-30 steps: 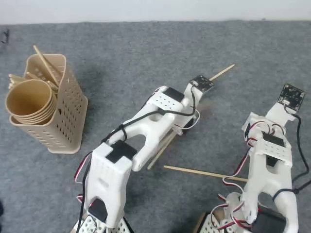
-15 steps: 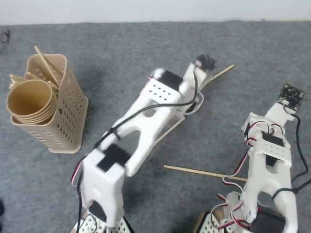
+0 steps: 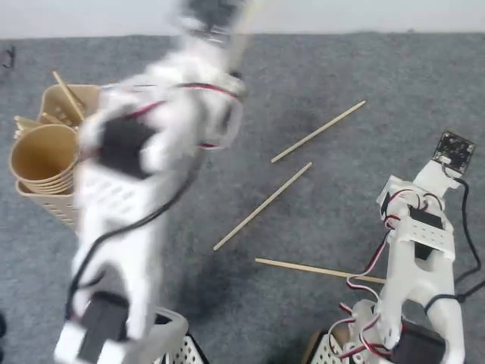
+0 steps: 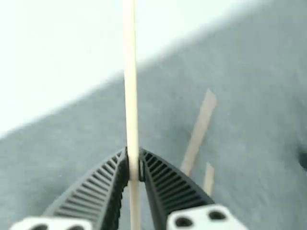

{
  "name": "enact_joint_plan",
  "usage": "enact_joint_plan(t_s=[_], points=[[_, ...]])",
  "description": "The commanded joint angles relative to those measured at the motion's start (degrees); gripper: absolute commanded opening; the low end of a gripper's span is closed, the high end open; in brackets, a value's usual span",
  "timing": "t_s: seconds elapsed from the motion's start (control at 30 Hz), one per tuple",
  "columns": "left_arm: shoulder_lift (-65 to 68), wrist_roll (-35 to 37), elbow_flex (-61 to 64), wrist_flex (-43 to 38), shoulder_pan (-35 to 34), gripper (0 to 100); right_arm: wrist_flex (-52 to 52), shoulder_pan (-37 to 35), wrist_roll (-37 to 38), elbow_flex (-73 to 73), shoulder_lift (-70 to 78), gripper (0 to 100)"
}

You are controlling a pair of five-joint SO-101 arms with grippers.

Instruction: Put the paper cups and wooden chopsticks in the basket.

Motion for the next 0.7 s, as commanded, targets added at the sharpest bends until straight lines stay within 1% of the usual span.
enact_joint_plan(t_s=[0.0, 0.03, 0.1, 0.17, 0.23, 0.3, 0.37, 0.43, 0.53, 0.6, 0.67], points=[[-8.5, 4.0, -0.3, -3.1, -8.6, 1, -0.9, -0.7, 0.8, -0.4, -1.6, 0.8], [-10.2, 4.7, 1.9, -2.7, -9.5, 1, -0.9, -0.7, 0.8, -0.4, -1.6, 0.8], [-14.6, 4.5, 8.7, -0.4, -9.1, 1, -0.9, -0.7, 0.8, -0.4, -1.5, 0.8], [-20.2, 3.0, 16.3, -1.7, -8.5, 1, -0.9, -0.7, 0.8, -0.4, -1.5, 0.8], [-26.3, 1.1, 23.3, -9.1, -10.5, 1, -0.9, -0.7, 0.8, -0.4, -1.5, 0.8], [-30.9, 0.3, 29.1, -18.8, -14.2, 1, -0.9, -0.7, 0.8, -0.4, -1.5, 0.8], [-32.5, 0.2, 34.2, -28.5, -18.2, 1, -0.9, -0.7, 0.8, -0.4, -1.5, 0.8], [-31.1, 0.3, 38.0, -36.9, -22.5, 1, -0.9, -0.7, 0.8, -0.4, -1.5, 0.8], [-24.7, 0.4, 42.1, -48.3, -28.7, 1, -0.9, -0.7, 0.8, -0.4, -1.5, 0.8], [-19.8, 1.8, 42.5, -52.9, -31.8, 1, -0.9, -0.8, 0.8, -0.4, -1.5, 0.8], [-15.9, 5.5, 42.2, -56.2, -34.4, 1, -0.9, -1.6, 0.8, -0.4, -1.5, 0.8]])
